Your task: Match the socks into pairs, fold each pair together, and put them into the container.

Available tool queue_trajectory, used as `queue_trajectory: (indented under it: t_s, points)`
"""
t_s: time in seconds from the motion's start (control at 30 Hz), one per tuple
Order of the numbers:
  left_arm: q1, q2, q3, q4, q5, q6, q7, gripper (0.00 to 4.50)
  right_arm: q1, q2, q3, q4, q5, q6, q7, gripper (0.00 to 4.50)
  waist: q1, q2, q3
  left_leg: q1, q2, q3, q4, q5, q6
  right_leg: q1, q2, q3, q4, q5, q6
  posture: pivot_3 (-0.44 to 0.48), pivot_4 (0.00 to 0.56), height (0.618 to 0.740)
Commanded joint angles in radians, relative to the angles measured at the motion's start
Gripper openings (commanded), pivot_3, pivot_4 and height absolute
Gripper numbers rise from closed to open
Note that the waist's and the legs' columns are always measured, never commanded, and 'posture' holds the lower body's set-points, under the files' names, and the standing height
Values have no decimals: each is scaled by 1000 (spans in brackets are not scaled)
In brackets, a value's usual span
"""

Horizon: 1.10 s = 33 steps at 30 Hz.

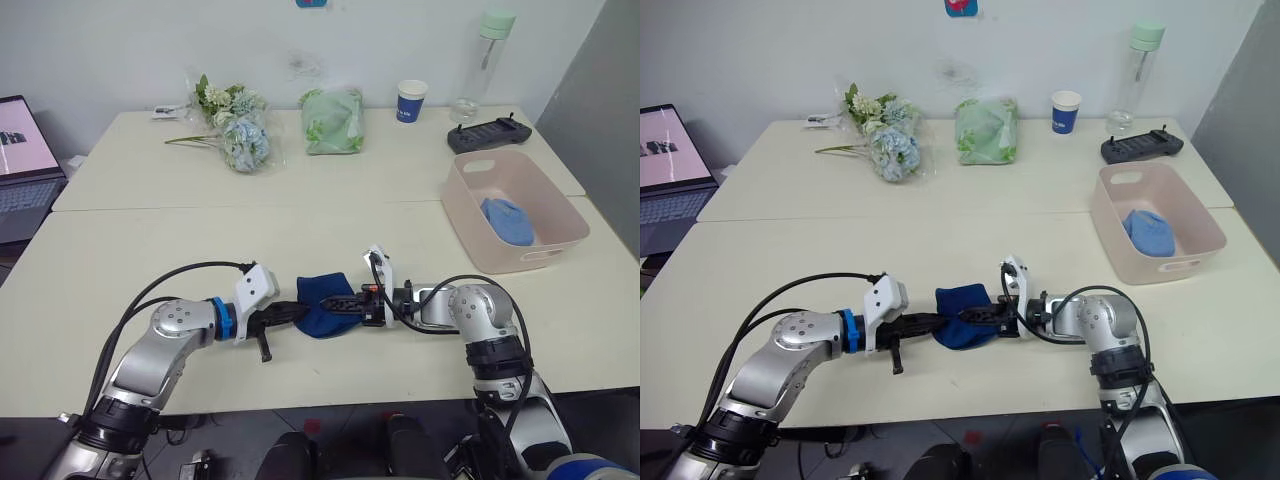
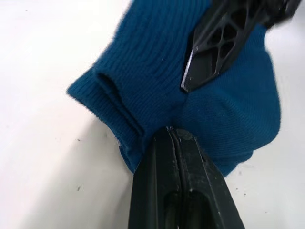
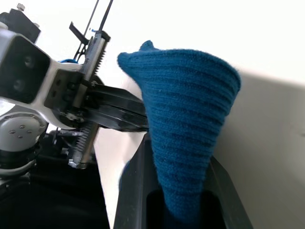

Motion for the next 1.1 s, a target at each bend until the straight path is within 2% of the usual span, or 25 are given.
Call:
queue_trajectory:
  t_s: [0.03,0.13,0.23,0.33,0.43,0.57,0.63,0.7,0.8,0.9,1.1]
  points:
    - [-46,4,169,-124,-235,197,43,819,8,-31,-87,-121,48,-22,-6,3,1,0,0,-1,1,0,0,0,0,-1,0,0,0,0,0,0,150,740]
    - [-134,10,236,-165,-350,316,96,1729,-40,-56,-161,-163,51,-49,-55,3,3,0,1,-3,0,-1,1,0,0,-2,-1,-1,0,0,0,0,150,740]
    - [-284,-12,241,-166,-396,383,163,2663,-101,-142,-201,-208,40,-83,-49,3,4,0,1,-3,-1,-1,2,0,0,-1,-1,-1,0,0,0,0,150,740]
    - [-423,-39,190,-129,-386,417,192,3595,-161,-276,-209,-207,6,-123,-15,3,4,0,1,-3,-3,-1,1,0,-1,0,-1,-2,-1,0,0,0,150,740]
    - [-577,-118,99,-73,-341,389,192,4492,-262,-505,-172,-116,-120,-278,82,3,5,0,2,-4,-5,1,1,0,-1,0,-1,-1,-3,0,1,0,150,740]
    - [-703,-223,27,0,-277,311,180,4500,-357,-748,1,55,-416,-625,178,3,5,-1,4,-7,-7,4,2,0,-1,-1,-1,-2,-6,0,1,0,150,740]
    - [-722,-243,11,22,-257,288,166,4500,-379,-798,65,126,-521,-766,202,3,-4,-1,4,-8,-5,5,0,1,-1,-2,0,-3,-7,0,1,0,150,740]
    - [-736,-273,-7,42,-232,253,163,4500,-414,-850,142,250,-677,-987,198,3,-16,-1,4,-7,-3,7,-1,0,-1,-3,0,-1,-8,0,1,0,150,740]
    - [-737,-303,-39,56,-207,219,139,4500,-483,-858,225,500,-849,-1258,149,3,-20,-1,5,-8,-4,9,0,1,-1,-6,-1,3,-5,1,1,0,150,740]
    - [-722,-313,-46,45,-200,214,135,4500,-532,-842,296,679,-974,-1435,113,3,-19,-1,5,-12,-3,11,2,1,-1,-12,-2,4,-1,1,1,0,150,740]
    - [-662,-308,-68,-22,-192,232,140,4500,-571,-782,401,887,-1142,-1613,97,3,-22,-1,5,-15,-2,10,2,1,-2,-16,-2,5,-1,1,1,0,150,740]
